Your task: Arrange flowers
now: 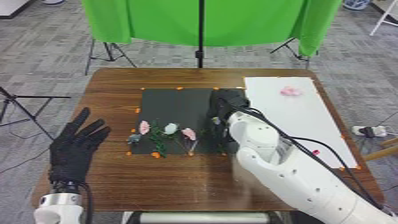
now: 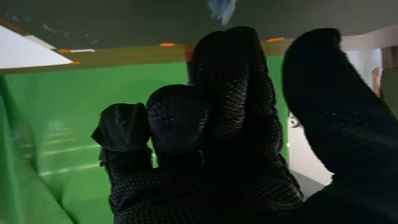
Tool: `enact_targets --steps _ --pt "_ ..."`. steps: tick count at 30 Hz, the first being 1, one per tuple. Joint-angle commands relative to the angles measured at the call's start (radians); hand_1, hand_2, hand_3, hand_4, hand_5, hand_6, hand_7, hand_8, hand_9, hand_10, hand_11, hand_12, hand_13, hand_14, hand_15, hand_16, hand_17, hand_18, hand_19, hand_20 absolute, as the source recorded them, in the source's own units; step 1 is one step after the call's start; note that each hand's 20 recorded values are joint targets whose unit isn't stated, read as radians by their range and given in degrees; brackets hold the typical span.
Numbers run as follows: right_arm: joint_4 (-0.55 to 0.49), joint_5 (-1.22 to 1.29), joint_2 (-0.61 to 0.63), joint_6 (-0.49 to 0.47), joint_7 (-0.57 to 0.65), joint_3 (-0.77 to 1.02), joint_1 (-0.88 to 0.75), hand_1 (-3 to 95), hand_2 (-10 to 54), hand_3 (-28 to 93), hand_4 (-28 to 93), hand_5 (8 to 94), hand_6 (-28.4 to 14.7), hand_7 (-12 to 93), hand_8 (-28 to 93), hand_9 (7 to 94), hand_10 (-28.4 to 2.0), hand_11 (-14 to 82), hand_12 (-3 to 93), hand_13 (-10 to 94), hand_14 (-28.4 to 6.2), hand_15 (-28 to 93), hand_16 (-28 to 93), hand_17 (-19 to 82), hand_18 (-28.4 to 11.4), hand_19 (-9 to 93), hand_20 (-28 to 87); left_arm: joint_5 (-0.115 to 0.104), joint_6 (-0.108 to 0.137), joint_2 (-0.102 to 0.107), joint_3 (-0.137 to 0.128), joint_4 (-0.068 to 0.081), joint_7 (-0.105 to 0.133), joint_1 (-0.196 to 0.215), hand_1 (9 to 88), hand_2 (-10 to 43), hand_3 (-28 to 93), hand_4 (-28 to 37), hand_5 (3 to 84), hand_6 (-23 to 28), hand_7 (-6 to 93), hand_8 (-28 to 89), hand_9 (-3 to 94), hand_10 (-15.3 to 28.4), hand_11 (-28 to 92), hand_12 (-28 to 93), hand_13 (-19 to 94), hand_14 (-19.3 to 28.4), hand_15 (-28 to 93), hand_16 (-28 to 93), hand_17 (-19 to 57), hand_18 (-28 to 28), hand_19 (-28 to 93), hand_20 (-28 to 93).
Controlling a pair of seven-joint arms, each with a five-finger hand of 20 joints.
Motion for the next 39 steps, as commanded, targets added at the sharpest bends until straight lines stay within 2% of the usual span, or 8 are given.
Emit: enact_targets --steps 1,8,10,17,21,28,35,39 --pt "-0.036 0.015 0.034 0.005 0.014 0.025 0.014 35.3 -9.5 77 -28 66.7 0.7 13 -12 73.0 -12.1 58.2 23.2 63 -12.5 91 20 28 -23.4 93 65 -0.001 0.006 -0.004 0.008 0.002 -0.002 0.009 22.7 8.2 75 -26.8 33.9 7.2 9.3 -8 35.0 19.1 26 14 26 25.8 53 -5 -7.7 25.7 49 27" --pt "0.031 0.066 0.155 0.148 0.071 0.059 0.112 32.4 -9.5 77 -28 64.7 -0.3 13 -12 68.9 -14.2 47.6 17.9 59 -13.5 87 17 27 -23.3 93 65 0.005 0.004 -0.008 0.009 0.002 -0.01 0.004 22.9 8.2 75 -26.6 33.9 7.1 9.4 -7 35.0 19.1 26 14 26 25.8 53 -5 -7.7 25.7 49 27" --pt "0.083 0.12 0.209 0.177 0.093 0.022 0.177 31.7 -9.5 77 -28 61.9 -0.9 13 -12 65.5 -16.2 36.6 15.2 54 -14.6 83 14 26 -22.8 93 64 -0.021 0.016 0.022 0.024 0.001 0.02 0.007 22.9 8.2 75 -26.6 33.9 7.2 9.4 -8 35.1 19.2 26 14 26 25.8 53 -5 -7.8 25.7 49 27" --pt "0.244 0.187 0.243 0.102 0.15 0.084 0.208 30.2 -9.5 81 -28 48.9 -0.6 12 -12 49.9 -19.9 18.6 13.6 43 -16.4 73 6 20 -20.1 91 52 -0.044 0.028 0.052 0.038 0.0 0.044 0.001 22.7 8.2 75 -26.7 33.7 7.1 9.5 -8 34.7 19.2 26 14 26 25.8 54 -6 -8.0 25.7 49 27" --pt "0.299 0.239 0.203 0.0 0.203 0.15 0.183 30.3 -9.5 81 -28 45.4 0.1 13 -12 46.5 -20.5 16.3 13.4 40 -17.1 72 5 19 -20.4 90 50 -0.041 0.027 0.043 0.042 0.002 0.04 -0.008 22.8 8.2 75 -26.5 33.5 7.2 9.7 -8 34.7 19.2 27 14 26 25.8 54 -6 -8.0 25.7 49 27" --pt "0.352 0.159 0.168 -0.148 0.18 0.116 0.183 30.5 -9.5 82 -28 42.2 1.0 13 -12 42.8 -21.5 14.0 13.4 37 -18.2 71 4 19 -20.3 91 48 -0.08 0.041 0.081 0.068 0.005 0.077 -0.015 23.1 8.1 75 -26.3 33.5 7.1 9.6 -8 34.5 19.1 26 14 26 25.6 54 -6 -7.9 25.8 49 27" --pt "0.355 0.056 0.196 -0.137 0.175 0.038 0.191 29.0 -9.5 83 -28 32.2 2.3 14 -13 38.7 -22.3 12.6 13.4 36 -18.6 72 3 19 -20.8 92 47 -0.047 0.016 0.06 0.072 0.02 0.04 -0.056 23.2 8.0 75 -25.8 33.3 7.0 9.8 -8 34.1 19.0 26 14 26 25.6 54 -6 -8.1 25.8 49 27" --pt "0.359 -0.018 0.218 -0.151 0.134 0.021 0.172 31.8 -9.5 82 -28 39.0 5.0 15 -14 44.5 -20.1 14.1 13.0 41 -16.7 72 4 20 -21.1 92 47 -0.041 0.007 0.054 0.066 0.021 0.027 -0.051 23.4 8.0 75 -25.5 33.2 7.1 9.9 -8 34.0 19.0 27 14 25 25.7 54 -6 -8.1 25.8 49 27"
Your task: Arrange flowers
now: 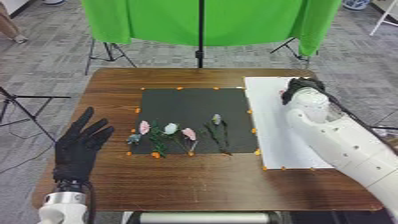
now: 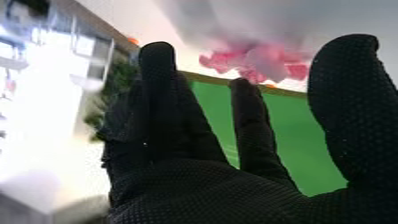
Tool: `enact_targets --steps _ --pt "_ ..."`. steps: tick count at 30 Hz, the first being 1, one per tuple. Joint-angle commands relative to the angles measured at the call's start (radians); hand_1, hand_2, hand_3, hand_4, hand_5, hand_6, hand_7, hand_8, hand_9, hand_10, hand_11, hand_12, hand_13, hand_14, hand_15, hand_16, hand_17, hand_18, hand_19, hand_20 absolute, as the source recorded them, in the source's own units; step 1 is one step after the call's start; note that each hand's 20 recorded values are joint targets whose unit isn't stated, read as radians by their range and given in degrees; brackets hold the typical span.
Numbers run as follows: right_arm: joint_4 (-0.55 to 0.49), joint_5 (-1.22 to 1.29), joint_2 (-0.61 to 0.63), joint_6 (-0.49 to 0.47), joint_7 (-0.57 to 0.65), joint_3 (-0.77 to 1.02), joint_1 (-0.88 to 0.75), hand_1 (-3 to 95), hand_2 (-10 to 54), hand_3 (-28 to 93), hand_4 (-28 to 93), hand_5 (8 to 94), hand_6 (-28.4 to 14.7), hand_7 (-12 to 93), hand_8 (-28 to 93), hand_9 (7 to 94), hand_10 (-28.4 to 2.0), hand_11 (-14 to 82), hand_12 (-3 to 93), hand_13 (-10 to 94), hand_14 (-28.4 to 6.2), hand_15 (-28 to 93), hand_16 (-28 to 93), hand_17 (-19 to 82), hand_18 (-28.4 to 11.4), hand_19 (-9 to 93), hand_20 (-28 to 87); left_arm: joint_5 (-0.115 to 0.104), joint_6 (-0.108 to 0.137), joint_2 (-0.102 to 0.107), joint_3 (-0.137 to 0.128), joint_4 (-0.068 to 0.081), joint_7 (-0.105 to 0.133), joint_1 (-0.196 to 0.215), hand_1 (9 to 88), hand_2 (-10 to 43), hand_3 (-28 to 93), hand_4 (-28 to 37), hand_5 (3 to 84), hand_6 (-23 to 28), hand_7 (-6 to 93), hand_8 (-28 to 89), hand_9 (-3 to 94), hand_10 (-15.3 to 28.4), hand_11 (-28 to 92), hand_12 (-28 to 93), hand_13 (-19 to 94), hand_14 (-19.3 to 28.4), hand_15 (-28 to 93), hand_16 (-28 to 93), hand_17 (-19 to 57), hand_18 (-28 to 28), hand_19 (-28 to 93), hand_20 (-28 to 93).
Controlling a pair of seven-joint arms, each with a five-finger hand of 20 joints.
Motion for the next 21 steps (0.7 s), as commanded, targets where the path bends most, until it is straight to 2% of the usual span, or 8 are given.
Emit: enact_targets --steps 1,4,8,10,13,14,17,21 --pt "-0.014 -0.127 0.047 -0.012 -0.084 -0.02 -0.04 32.8 -9.5 81 -28 42.8 5.3 15 -14 48.2 -18.5 15.2 12.8 44 -15.6 71 4 21 -21.1 92 47 0.014 -0.013 -0.013 0.002 0.012 -0.025 -0.012 23.4 8.0 75 -25.5 33.2 7.1 9.9 -8 33.9 19.0 27 14 25 25.7 54 -6 -8.1 25.8 49 27" --pt "-0.024 -0.167 0.076 0.028 -0.131 -0.035 -0.073 39.0 -9.5 79 -28 59.4 6.6 15 -14 64.3 -11.8 18.3 13.5 59 -9.5 67 9 25 -20.7 93 46 0.01 -0.009 -0.01 0.001 0.012 -0.025 -0.011 23.6 8.0 75 -25.7 33.3 7.1 9.7 -8 34.1 19.0 27 14 26 25.7 54 -6 -7.9 25.8 49 27" --pt "-0.032 -0.198 0.084 0.077 -0.176 0.003 -0.126 56.4 -9.5 62 -28 85.3 6.0 16 -1 90.9 -3.9 12.0 30.8 76 -3.3 68 17 33 -19.8 93 52 0.011 -0.01 -0.015 -0.002 0.01 -0.024 -0.002 23.5 8.0 75 -25.7 33.3 7.1 9.8 -8 34.0 19.0 27 14 26 25.7 54 -6 -8.0 25.8 49 27" --pt "-0.043 -0.214 0.104 0.119 -0.19 0.004 -0.137 59.2 -9.5 59 -28 87.9 5.1 16 0 93.3 -3.2 18.1 30.5 79 -2.5 68 18 36 -19.8 93 54 -0.007 -0.003 0.002 0.007 0.007 -0.007 -0.001 23.4 8.0 75 -25.7 33.3 7.1 9.8 -8 34.0 18.9 27 14 25 25.8 54 -6 -8.1 25.8 50 27" --pt "-0.07 -0.139 0.136 0.226 -0.149 -0.022 -0.114 60.6 -9.5 60 -28 89.4 3.6 16 1 93.7 -3.5 21.8 29.7 80 -2.4 69 19 38 -20.4 93 56 -0.014 0.004 0.013 0.007 0.004 0.004 0.007 23.4 8.1 75 -25.7 33.4 7.1 9.7 -8 34.1 19.0 27 14 26 25.7 54 -6 -8.0 25.8 49 27" --pt "-0.079 -0.125 0.139 0.263 -0.149 -0.02 -0.105 60.7 -9.5 60 -28 89.6 3.0 16 2 93.7 -4.1 22.4 29.9 80 -2.5 69 20 38 -20.6 93 57 -0.002 -0.002 -0.002 -0.005 0.003 -0.007 0.015 23.5 8.1 75 -25.6 33.4 7.1 9.6 -8 34.2 18.9 26 14 26 25.6 54 -6 -7.9 25.7 49 27" --pt "-0.12 -0.097 0.147 0.376 -0.109 -0.047 -0.068 60.3 -9.5 63 -28 89.8 2.1 16 3 93.7 -4.7 22.7 30.4 80 -2.9 69 20 39 -21.2 93 58 -0.018 0.009 0.019 -0.004 -0.002 0.008 0.028 23.4 8.1 75 -25.6 33.3 7.2 9.7 -8 34.1 19.0 27 14 26 25.7 54 -6 -8.0 25.8 49 27" --pt "-0.19 -0.139 0.134 0.416 -0.168 -0.078 -0.016 58.5 -9.5 66 -28 90.2 1.5 16 3 93.7 -4.9 23.3 30.2 80 -3.4 70 20 39 -21.5 93 58 -0.041 0.014 0.039 0.004 -0.003 0.036 0.04 23.3 8.0 75 -25.7 33.3 7.1 9.8 -8 34.1 19.1 27 14 26 25.8 54 -6 -8.1 25.8 50 27"
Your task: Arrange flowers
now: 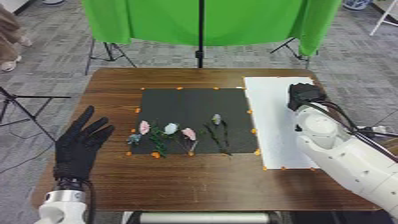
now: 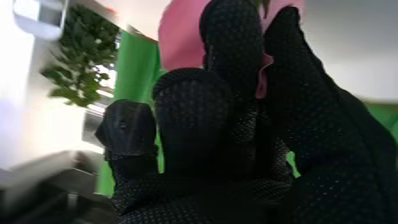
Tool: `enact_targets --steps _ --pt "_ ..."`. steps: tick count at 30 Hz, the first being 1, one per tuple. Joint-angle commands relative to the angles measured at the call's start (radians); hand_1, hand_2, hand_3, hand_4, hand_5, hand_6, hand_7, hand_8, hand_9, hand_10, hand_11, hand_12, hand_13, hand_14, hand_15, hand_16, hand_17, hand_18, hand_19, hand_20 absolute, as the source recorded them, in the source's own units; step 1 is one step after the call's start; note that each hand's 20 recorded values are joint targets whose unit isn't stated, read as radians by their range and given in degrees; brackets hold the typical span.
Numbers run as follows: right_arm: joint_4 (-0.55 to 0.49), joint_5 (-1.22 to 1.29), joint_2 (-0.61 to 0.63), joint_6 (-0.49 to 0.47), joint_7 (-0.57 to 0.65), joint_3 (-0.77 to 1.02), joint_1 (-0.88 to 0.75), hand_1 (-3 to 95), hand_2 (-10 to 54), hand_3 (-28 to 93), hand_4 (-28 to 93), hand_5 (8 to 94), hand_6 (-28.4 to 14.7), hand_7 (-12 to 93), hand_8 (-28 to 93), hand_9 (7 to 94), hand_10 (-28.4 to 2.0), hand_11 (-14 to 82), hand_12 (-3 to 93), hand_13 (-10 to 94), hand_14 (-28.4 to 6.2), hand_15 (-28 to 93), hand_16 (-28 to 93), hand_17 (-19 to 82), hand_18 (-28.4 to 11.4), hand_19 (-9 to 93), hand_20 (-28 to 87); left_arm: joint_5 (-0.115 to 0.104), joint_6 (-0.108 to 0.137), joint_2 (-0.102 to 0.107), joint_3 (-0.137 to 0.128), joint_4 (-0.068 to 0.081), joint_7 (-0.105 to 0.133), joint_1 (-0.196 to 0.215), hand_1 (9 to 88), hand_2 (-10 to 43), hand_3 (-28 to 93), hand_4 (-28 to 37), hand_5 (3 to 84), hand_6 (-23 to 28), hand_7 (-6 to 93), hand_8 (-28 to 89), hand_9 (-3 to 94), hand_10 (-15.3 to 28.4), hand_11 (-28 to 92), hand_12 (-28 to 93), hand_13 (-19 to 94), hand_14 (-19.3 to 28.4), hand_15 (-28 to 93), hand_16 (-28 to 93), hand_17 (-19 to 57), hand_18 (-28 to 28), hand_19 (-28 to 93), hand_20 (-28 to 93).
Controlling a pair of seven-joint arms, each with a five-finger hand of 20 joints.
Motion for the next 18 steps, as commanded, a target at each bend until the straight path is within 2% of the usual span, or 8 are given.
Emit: enact_targets --steps 1,2,4,6,9,11,12,18 --pt "-0.141 -0.029 0.003 0.118 -0.035 -0.038 0.099 58.1 -9.5 67 -28 90.2 1.5 16 4 93.7 -4.9 23.4 30.1 80 -3.4 70 20 39 -21.5 93 58 -0.034 0.014 0.03 0.008 -0.005 0.035 0.037 23.2 8.0 75 -25.7 33.3 7.2 9.9 -8 34.1 19.1 27 14 25 25.8 54 -6 -8.1 25.8 49 27" --pt "-0.173 -0.028 -0.001 0.119 -0.048 -0.025 0.085 57.7 -9.5 68 -28 90.2 1.5 16 4 93.7 -5.0 23.7 29.8 80 -3.4 70 20 39 -21.6 93 58 -0.034 0.017 0.032 0.013 -0.006 0.037 0.033 23.3 8.1 75 -25.7 33.3 7.2 9.8 -8 34.2 19.1 27 14 26 25.8 54 -6 -8.1 25.8 50 27" --pt "-0.25 -0.028 -0.003 0.1 -0.076 0.011 0.039 57.0 -9.5 69 -28 90.2 1.4 16 4 93.7 -4.9 24.0 29.7 80 -3.5 70 20 39 -21.8 93 58 -0.008 0.0 0.007 0.004 -0.002 0.009 0.023 23.6 8.1 74 -25.7 33.5 7.1 9.5 -8 34.3 19.1 26 14 26 25.7 54 -6 -7.8 25.7 49 27" --pt "-0.329 -0.009 -0.021 0.059 -0.102 0.063 -0.03 56.3 -9.5 70 -28 90.2 1.2 16 4 93.7 -4.9 24.3 29.5 80 -3.6 70 21 39 -21.9 93 59 -0.011 0.009 0.009 0.004 -0.005 0.011 0.027 23.5 8.1 74 -25.6 33.5 7.1 9.5 -8 34.3 19.0 26 14 26 25.6 54 -6 -7.8 25.6 49 27" --pt "-0.412 -0.021 -0.063 0.007 -0.126 0.118 -0.13 55.4 -9.5 71 -28 90.2 1.2 16 4 93.7 -5.0 24.6 29.4 80 -3.7 70 21 39 -22.1 93 59 0.017 -0.003 -0.027 -0.02 -0.004 -0.021 0.033 23.5 8.2 74 -25.7 33.5 7.2 9.5 -8 34.3 19.1 26 14 26 25.7 54 -6 -7.8 25.6 49 27" --pt "-0.454 -0.018 -0.06 0.013 -0.118 0.107 -0.171 55.5 -9.5 71 -28 90.0 1.2 16 5 93.7 -5.1 24.4 29.8 80 -3.9 71 21 39 -22.2 93 59 0.028 -0.009 -0.037 -0.02 -0.002 -0.029 0.029 23.6 8.2 74 -25.7 33.5 7.2 9.4 -8 34.4 19.1 26 14 26 25.7 54 -6 -7.8 25.6 49 27" --pt "-0.466 -0.053 -0.092 0.011 -0.128 0.145 -0.229 55.5 -9.5 71 -28 89.8 1.1 16 5 93.7 -5.3 24.2 30.0 79 -4.0 71 21 39 -22.1 93 59 0.041 -0.013 -0.051 -0.028 -0.005 -0.041 0.033 23.4 8.2 74 -25.7 33.4 7.2 9.6 -8 34.3 19.2 27 14 26 25.8 54 -6 -7.9 25.7 49 27" --pt "-0.466 -0.053 -0.134 0.022 -0.103 0.12 -0.305 55.1 -9.5 71 -28 87.2 0.7 17 5 92.3 -6.2 23.1 33.3 73 -5.7 76 21 35 -20.9 93 59 0.072 -0.032 -0.092 -0.04 -0.002 -0.068 0.036 23.4 8.2 74 -25.6 33.4 7.2 9.5 -8 34.4 19.1 27 14 26 25.6 54 -6 -7.9 25.7 49 27"
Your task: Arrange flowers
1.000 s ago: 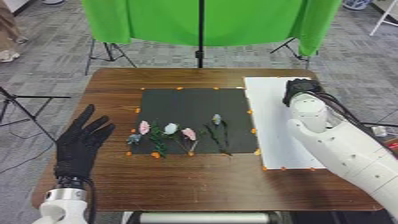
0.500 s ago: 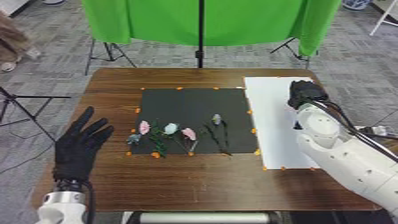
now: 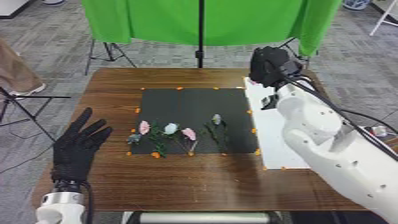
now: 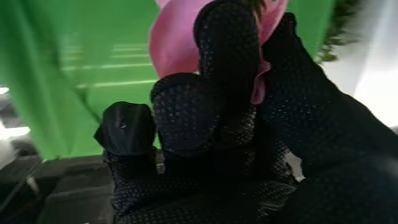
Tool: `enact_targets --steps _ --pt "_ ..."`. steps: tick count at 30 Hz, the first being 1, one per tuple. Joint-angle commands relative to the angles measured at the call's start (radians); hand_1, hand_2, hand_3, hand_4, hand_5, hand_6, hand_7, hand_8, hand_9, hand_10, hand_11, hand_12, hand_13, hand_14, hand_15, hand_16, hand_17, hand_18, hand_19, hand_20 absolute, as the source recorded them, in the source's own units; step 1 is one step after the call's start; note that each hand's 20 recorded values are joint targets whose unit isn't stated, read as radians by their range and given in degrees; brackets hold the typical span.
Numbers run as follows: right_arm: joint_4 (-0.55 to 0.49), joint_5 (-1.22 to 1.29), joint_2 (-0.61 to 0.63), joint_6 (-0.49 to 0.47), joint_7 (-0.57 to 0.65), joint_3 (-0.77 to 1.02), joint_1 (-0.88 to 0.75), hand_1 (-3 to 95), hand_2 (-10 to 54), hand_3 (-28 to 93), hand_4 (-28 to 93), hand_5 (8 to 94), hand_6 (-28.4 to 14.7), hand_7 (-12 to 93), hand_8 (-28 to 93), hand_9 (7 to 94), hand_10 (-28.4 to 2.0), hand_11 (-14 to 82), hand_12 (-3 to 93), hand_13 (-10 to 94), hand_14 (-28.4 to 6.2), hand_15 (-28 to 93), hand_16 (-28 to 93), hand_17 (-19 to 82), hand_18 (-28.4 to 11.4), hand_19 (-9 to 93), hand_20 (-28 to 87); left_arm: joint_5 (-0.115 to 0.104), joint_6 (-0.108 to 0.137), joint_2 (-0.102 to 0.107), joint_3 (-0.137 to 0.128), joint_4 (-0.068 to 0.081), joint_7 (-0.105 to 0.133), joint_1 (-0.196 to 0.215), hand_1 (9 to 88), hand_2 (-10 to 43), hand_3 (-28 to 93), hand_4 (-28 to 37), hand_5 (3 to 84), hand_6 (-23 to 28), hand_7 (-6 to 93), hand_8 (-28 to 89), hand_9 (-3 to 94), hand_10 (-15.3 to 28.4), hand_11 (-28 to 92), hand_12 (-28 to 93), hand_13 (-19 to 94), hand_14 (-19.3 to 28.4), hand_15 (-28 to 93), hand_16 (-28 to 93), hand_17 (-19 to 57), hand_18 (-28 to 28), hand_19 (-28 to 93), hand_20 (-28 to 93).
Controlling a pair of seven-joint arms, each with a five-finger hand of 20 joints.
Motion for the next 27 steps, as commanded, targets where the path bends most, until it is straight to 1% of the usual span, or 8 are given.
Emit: enact_targets --steps 1,9,12,14,15,19,25,27 --pt "0.022 -0.038 -0.08 0.04 0.017 -0.06 -0.212 55.1 -9.5 71 -28 87.0 0.7 18 5 92.2 -6.3 23.2 33.4 73 -5.8 76 21 35 -20.9 93 59 0.053 -0.036 -0.069 -0.014 0.004 -0.051 0.011 23.3 8.1 75 -25.5 33.4 7.2 9.6 -8 34.4 19.2 27 14 26 25.7 54 -6 -8.1 25.8 49 27" --pt "0.033 -0.03 -0.052 0.097 0.068 -0.09 -0.229 53.4 -9.5 72 -28 85.8 1.7 18 3 90.8 -6.7 25.5 32.0 71 -6.8 78 20 33 -20.9 93 58 0.06 -0.043 -0.078 -0.016 0.01 -0.061 0.001 23.4 8.0 75 -25.6 33.5 7.1 9.6 -8 34.5 19.1 26 14 26 25.7 54 -6 -7.9 25.7 49 27" --pt "0.027 -0.076 -0.054 0.092 0.049 -0.077 -0.252 49.4 -9.5 71 -28 80.9 2.7 14 0 87.6 -7.2 28.7 29.0 69 -7.5 79 19 31 -21.0 93 58 0.022 -0.026 -0.035 0.005 0.008 -0.022 0.007 23.3 8.1 75 -25.7 33.4 7.1 9.8 -8 34.3 19.1 27 14 26 25.8 54 -6 -8.1 25.8 49 27" --pt "0.02 -0.106 -0.05 0.091 0.06 -0.073 -0.255 43.6 -9.5 74 -28 75.0 3.5 14 -6 84.7 -8.1 34.0 24.4 68 -8.3 80 18 30 -21.5 93 59 0.006 -0.02 -0.016 0.017 0.009 -0.001 0.005 23.3 8.1 75 -25.7 33.4 7.1 9.7 -8 34.5 19.1 27 14 26 25.9 54 -6 -8.1 25.8 49 27" --pt "0.012 -0.121 -0.049 0.071 0.053 -0.055 -0.269 40.6 -9.5 76 -28 71.7 3.9 13 -10 82.8 -8.9 37.5 21.2 67 -8.8 81 18 30 -21.8 93 60 0.013 -0.023 -0.023 0.011 0.007 -0.013 0.009 23.3 8.1 75 -25.7 33.4 7.1 9.8 -8 34.4 19.2 27 14 26 25.8 54 -6 -8.1 25.8 49 27" --pt "-0.019 -0.157 -0.025 0.054 0.043 -0.03 -0.277 32.7 -9.5 72 -28 63.6 2.2 11 -12 78.5 -10.6 43.9 20.2 65 -10.9 83 18 28 -22.8 93 62 -0.02 -0.008 0.016 0.031 0.007 0.028 0.006 23.4 8.1 75 -25.7 33.5 7.1 9.8 -8 34.5 19.1 27 14 26 25.7 54 -6 -8.0 25.7 49 27" --pt "-0.062 -0.131 0.0 0.074 0.041 0.03 -0.293 28.1 -9.5 69 -28 61.1 1.3 10 -11 75.7 -13.2 49.2 20.4 64 -12.4 86 18 28 -23.3 93 65 -0.027 -0.006 0.02 0.042 0.008 0.037 0.006 23.5 8.1 75 -25.6 33.5 7.2 9.6 -8 34.6 19.2 27 14 26 25.7 54 -6 -8.0 25.7 49 27" --pt "-0.096 -0.054 -0.003 0.079 0.025 0.111 -0.337 26.4 -9.5 69 -28 61.1 1.1 10 -11 74.1 -14.0 47.8 19.5 62 -13.2 86 17 27 -23.4 93 64 -0.01 -0.015 0.003 0.034 0.01 0.024 0.006 23.6 8.1 75 -25.8 33.6 7.2 9.6 -8 34.6 19.1 27 14 26 25.7 54 -6 -7.8 25.7 49 27"
